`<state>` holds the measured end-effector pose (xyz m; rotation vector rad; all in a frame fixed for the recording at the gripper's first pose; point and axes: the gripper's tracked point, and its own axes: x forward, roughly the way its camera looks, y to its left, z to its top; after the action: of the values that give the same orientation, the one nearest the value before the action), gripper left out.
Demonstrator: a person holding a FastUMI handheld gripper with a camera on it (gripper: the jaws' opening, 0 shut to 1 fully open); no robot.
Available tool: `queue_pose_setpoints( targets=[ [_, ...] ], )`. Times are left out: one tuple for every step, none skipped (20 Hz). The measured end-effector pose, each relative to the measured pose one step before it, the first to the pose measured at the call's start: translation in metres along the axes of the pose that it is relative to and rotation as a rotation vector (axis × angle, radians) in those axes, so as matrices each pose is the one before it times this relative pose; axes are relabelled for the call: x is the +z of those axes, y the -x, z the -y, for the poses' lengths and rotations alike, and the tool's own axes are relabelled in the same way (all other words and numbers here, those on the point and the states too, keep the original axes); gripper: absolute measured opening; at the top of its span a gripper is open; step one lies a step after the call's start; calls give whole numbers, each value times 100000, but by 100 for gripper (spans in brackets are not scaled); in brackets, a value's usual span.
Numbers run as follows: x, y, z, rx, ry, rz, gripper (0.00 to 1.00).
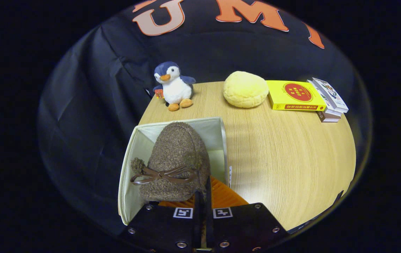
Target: Open the storage box then place both shoes into the box .Put the left shoe in first, then the right shoe, with the right side of both shoes facing outward in a uniform manner.
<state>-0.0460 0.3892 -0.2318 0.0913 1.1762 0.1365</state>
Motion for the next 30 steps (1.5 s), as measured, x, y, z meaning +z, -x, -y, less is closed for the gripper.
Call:
queue_pose_setpoints(
  targets=[
    [-230,293,188,-1579,838,247,10],
    [0,426,140,-1550,1797,1042,11],
    [44,382,-92,-486,1383,1186,14],
    [-92,450,-323,1326,253,249,15],
    [-292,318,-305,1972,-562,-804,18],
    [253,600,-433,2776,-1326,740,21],
    [589,523,-188,2099,-1087,1923,24],
    [566,851,-167,2061,-511,1459,25],
    [681,791,-127,2395,50,2125,28],
    [820,925,175,2144,116,2264,29],
    [883,1053,62,2386,-56,2654,31],
    [911,1143,522,1092,23,2913,32],
    [1171,1169,783,134,606,3964,37],
    [1261,1019,964,-347,1481,3993,40],
    [972,852,1016,-367,1230,3382,46],
    [941,973,1032,-97,837,3047,52],
    [920,975,931,365,481,3060,57],
    [1054,1027,962,142,428,3311,63],
    [1099,998,1255,-842,154,3626,68],
    [1218,1039,1147,-737,-158,3998,70],
    [1139,971,1026,-375,-555,4161,75],
    [1200,876,1047,-117,-1143,3846,77],
    [1103,951,900,238,-1010,3641,79],
    [1113,871,1006,117,-502,3453,81],
    [1125,922,1028,116,166,3184,84],
    [1061,948,1260,-640,551,3386,86],
    [986,783,1253,-834,1011,3580,88],
    [1054,883,1286,-1333,1022,3664,89],
    [894,905,1186,-1274,612,3343,92],
    [755,786,1297,-1493,704,2846,93]
  ],
)
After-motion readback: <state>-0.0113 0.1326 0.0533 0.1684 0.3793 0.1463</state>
